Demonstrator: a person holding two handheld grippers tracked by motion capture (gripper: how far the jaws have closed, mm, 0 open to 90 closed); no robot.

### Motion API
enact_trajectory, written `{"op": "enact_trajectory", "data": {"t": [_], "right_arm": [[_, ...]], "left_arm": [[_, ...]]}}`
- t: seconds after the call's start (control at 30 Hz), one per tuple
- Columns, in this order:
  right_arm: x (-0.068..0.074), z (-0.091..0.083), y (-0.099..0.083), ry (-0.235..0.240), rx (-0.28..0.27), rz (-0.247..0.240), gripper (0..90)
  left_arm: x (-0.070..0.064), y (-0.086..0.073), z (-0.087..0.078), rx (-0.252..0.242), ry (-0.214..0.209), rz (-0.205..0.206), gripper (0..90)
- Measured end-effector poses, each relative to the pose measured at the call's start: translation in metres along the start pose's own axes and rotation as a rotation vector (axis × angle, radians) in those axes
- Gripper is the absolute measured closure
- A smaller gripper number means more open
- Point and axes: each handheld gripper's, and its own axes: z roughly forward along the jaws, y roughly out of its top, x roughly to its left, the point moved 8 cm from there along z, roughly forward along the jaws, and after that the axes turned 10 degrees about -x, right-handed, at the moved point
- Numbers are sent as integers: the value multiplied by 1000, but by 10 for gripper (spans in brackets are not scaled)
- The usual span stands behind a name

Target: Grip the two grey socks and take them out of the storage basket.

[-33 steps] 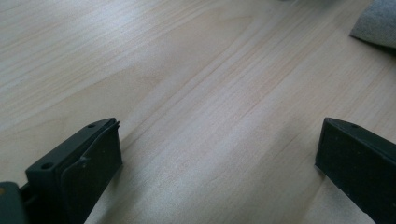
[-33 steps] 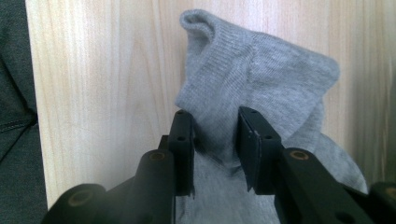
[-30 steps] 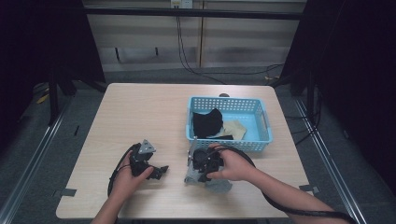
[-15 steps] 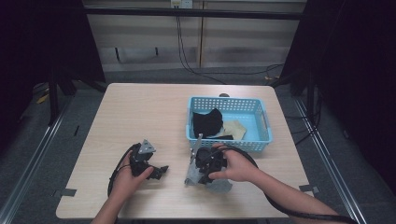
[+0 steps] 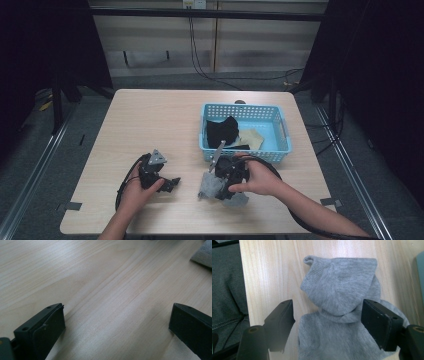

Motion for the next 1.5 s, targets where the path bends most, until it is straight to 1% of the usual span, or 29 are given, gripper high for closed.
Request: {"op": "enact_trajectory", "data": {"t": [0.07,0.1,0.23,0.3,0.47,0.53,0.57,0.6,0.7,0.8,0.83,0.9,0.93,0.97,1.0,1.1,1.13,1.2,1.43,1.47,1.5], "right_arm": [[-1,-2,-2,-8,-5,10,234],[-2,-4,-4,-6,-4,8,233],[-3,-9,-10,-22,-6,10,219],[-3,-12,-15,-18,-2,23,214],[-4,-17,-24,-20,-4,26,209],[-5,-19,-27,-31,-7,22,205],[-4,-21,-29,-31,-5,32,195],[-4,-22,-31,-27,-13,34,191],[-6,-24,-35,-34,-22,40,191],[-7,-28,-41,-45,-25,61,191],[-8,-28,-42,-43,-33,59,191],[-9,-30,-46,-45,-41,78,191],[-10,-30,-48,-45,-42,76,191],[-11,-31,-51,-50,-47,74,191],[-11,-32,-53,-51,-50,87,191],[-12,-35,-61,-50,-62,100,191],[-12,-36,-63,-50,-66,113,191],[-13,-37,-68,-53,-79,117,191],[-17,-44,-84,-63,-114,158,191],[-18,-45,-88,-67,-122,161,191],[-18,-45,-88,-67,-122,161,191]], "left_arm": [[0,0,0,0,0,0,0],[0,0,0,0,0,0,0],[0,0,0,1,1,0,0],[0,0,0,-1,1,-1,0],[0,0,0,0,0,-1,0],[0,0,0,0,-1,-1,0],[0,0,0,0,0,1,0],[0,0,0,0,0,1,0],[0,0,0,0,0,2,0],[0,0,0,0,0,1,0],[0,0,0,0,0,-1,0],[0,0,0,0,0,1,0],[-1,0,0,-1,-2,-6,0],[0,0,0,0,0,1,0],[0,0,0,0,0,0,0],[0,0,0,-1,1,-1,0],[-1,0,0,0,-2,-5,0],[0,0,0,0,0,2,0],[0,0,0,0,0,1,0],[0,0,0,0,0,1,0],[0,0,0,0,0,-2,0]]}}
